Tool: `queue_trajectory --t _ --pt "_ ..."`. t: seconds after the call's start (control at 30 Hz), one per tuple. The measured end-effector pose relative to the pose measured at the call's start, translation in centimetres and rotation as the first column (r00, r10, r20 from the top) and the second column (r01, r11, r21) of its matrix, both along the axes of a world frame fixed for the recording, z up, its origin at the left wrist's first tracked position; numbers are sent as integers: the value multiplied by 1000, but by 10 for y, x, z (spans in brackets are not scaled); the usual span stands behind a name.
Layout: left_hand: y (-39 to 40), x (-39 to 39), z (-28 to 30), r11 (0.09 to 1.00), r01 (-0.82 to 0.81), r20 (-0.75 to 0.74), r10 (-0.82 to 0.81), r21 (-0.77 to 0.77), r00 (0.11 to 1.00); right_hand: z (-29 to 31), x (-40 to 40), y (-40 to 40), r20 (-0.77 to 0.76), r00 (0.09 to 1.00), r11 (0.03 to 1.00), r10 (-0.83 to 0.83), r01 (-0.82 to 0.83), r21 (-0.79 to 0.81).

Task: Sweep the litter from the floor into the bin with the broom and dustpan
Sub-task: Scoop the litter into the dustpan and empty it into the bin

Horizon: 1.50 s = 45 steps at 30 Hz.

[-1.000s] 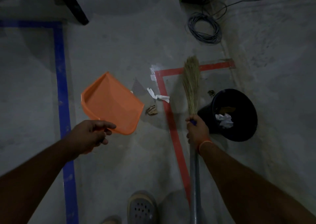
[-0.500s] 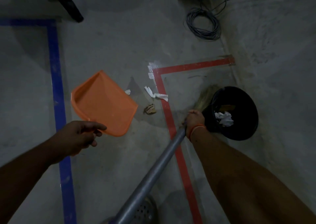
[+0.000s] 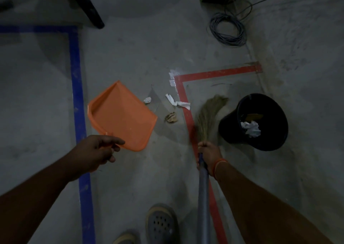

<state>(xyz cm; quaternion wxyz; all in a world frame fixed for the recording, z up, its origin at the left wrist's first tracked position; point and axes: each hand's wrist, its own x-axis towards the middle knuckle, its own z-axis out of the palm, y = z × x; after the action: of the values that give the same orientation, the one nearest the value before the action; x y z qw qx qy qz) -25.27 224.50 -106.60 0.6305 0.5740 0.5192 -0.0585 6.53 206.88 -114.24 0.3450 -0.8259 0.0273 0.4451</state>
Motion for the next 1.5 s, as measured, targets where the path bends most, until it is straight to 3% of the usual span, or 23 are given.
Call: queue_trajectory --t 0.23,0.47,0.73,0.93,1.17,1.37,1.5 --pt "-31 -28 12 1000 -17 18 17 12 1000 7 -39 -35 -49 989 990 141 -141 -8" --pt "-74 -67 7 996 -88 42 87 4 995 11 -72 -54 -4 929 929 369 -369 -17" --pt "-147 -90 8 958 -286 32 285 29 958 -3 -83 -74 49 875 876 482 -482 -6" --pt "-191 -93 3 915 -403 46 401 31 915 -10 -74 -99 96 721 725 686 -688 -12" --pt "-229 -98 -3 908 -420 23 420 -3 907 2 -53 -143 220 647 647 730 -758 82" --pt "-240 -105 -11 871 -489 32 491 -52 870 15 -19 -139 414 447 491 793 -871 1" --pt "-245 -103 -18 839 -540 59 543 -66 838 13 -5 -122 417 357 442 836 -889 -124"
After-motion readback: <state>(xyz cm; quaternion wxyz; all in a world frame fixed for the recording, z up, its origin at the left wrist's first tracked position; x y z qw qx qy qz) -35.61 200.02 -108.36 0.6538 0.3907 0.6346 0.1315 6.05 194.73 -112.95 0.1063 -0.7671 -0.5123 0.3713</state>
